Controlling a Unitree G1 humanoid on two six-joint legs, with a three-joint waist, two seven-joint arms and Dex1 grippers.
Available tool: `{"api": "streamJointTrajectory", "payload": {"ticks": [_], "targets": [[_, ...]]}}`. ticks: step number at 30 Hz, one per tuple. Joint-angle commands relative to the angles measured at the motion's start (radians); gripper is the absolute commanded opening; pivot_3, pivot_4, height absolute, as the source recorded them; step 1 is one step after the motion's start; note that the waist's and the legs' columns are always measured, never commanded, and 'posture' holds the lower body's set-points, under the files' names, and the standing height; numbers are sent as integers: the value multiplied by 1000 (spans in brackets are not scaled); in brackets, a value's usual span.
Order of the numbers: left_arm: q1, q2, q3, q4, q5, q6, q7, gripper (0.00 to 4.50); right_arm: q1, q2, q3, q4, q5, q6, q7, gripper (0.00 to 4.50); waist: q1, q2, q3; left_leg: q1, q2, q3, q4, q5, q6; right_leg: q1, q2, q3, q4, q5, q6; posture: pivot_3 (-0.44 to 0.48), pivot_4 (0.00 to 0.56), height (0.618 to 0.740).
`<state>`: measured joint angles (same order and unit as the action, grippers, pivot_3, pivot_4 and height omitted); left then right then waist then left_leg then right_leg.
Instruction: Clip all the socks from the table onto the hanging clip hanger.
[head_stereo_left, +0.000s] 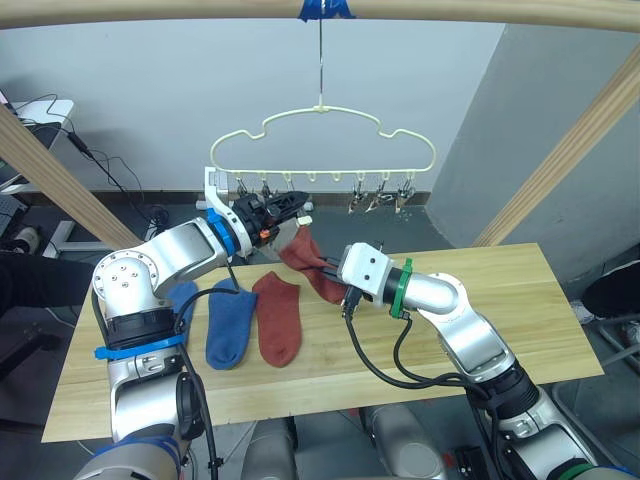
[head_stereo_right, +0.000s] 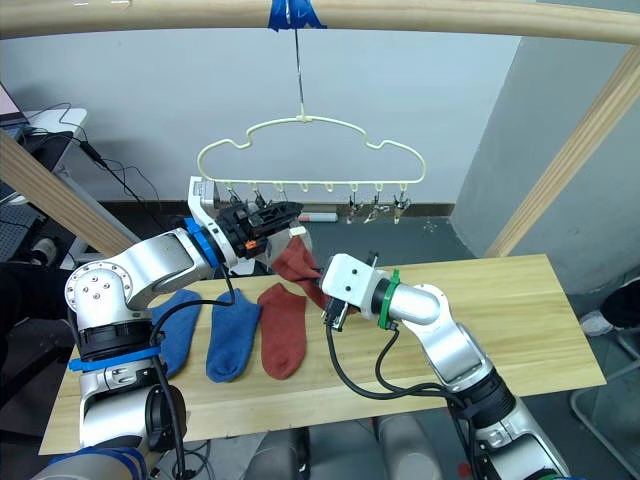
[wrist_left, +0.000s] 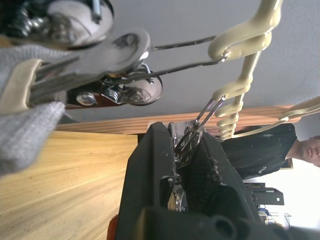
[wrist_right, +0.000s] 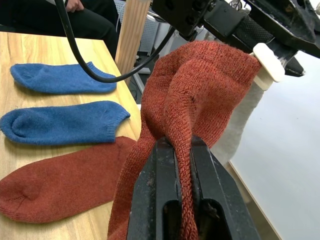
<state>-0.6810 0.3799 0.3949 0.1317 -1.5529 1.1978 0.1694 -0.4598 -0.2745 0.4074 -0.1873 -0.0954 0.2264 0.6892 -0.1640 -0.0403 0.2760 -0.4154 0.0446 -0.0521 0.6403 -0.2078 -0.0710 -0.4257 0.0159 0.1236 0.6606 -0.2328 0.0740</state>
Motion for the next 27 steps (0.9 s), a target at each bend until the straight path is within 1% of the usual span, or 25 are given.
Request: {"api": "streamJointTrajectory", "payload": {"ticks": [1,10,12,15,18,20,27], "targets": [[12,23,-22,-23,4,11,-17,316,-24,-3,-13,-9,12,-22,8,28,0,0,0,0,0,0,0,0,0,0,0,0,0,0,0,-123,232,740],[29,45,-40,-36,10,-1,-41,316,-48,-19,-27,-1,13,-27,10,28,0,0,0,0,0,0,-1,0,0,0,0,0,-1,0,0,-120,228,740],[34,49,-45,-43,15,-3,-50,316,-51,-22,-28,2,13,-28,11,28,0,0,0,0,0,0,-1,0,0,0,0,0,-1,0,0,-117,217,740],[47,66,-58,-84,59,-16,-100,316,-58,-30,-29,0,11,-29,14,28,0,0,0,0,0,0,-1,0,0,0,0,0,-1,0,0,-116,214,740],[57,85,-88,-135,134,-45,-183,316,-62,-34,-26,7,10,-34,12,28,1,0,0,0,0,0,-2,0,0,0,0,0,-2,0,0,-117,209,740],[58,77,-74,-127,107,-42,-183,1044,-66,-34,-28,12,9,-34,9,0,1,0,0,0,0,0,-2,0,0,0,0,0,-2,0,0,-118,208,740],[51,69,-54,-115,80,-47,-175,3120,-73,-31,-31,29,9,-41,3,0,6,0,0,-2,0,0,-2,0,0,-1,0,0,-2,0,0,-116,207,740]]}}
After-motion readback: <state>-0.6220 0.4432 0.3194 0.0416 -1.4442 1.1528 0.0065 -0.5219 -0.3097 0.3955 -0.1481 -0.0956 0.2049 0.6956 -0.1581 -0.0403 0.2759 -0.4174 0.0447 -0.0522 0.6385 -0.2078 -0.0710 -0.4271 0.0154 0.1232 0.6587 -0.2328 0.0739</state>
